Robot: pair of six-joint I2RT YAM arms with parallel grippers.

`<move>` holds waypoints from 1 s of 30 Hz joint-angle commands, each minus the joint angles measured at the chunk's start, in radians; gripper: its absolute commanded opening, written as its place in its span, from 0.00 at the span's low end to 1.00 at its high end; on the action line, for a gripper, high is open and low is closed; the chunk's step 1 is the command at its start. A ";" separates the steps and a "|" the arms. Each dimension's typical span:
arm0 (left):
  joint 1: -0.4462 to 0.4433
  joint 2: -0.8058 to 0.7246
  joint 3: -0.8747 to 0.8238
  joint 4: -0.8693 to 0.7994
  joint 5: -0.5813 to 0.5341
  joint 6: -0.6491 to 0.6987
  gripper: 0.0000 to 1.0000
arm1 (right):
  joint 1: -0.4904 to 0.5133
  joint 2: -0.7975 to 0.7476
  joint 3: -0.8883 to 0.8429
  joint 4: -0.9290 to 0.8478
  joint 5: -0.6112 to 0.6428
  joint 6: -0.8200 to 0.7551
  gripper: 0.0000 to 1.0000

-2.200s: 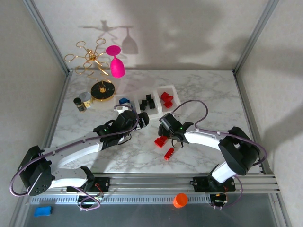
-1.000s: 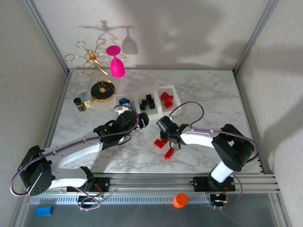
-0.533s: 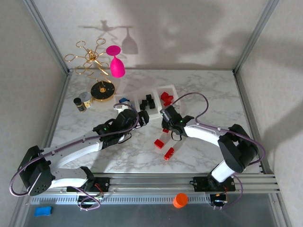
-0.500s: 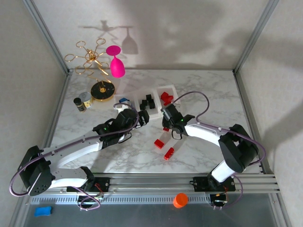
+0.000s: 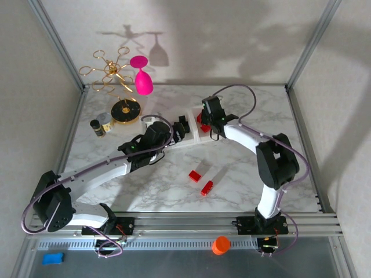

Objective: Sort the legos into containers by color
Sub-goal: Place the lego in the container.

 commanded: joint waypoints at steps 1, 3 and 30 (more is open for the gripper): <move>0.016 0.027 0.051 0.015 0.003 0.032 1.00 | -0.012 0.065 0.075 0.022 0.019 -0.084 0.33; 0.022 0.032 0.057 0.014 0.004 0.035 1.00 | -0.016 0.096 0.117 0.014 0.024 -0.101 0.40; -0.009 -0.155 -0.116 -0.022 0.049 -0.025 1.00 | 0.096 -0.310 -0.191 -0.119 -0.108 -0.060 0.71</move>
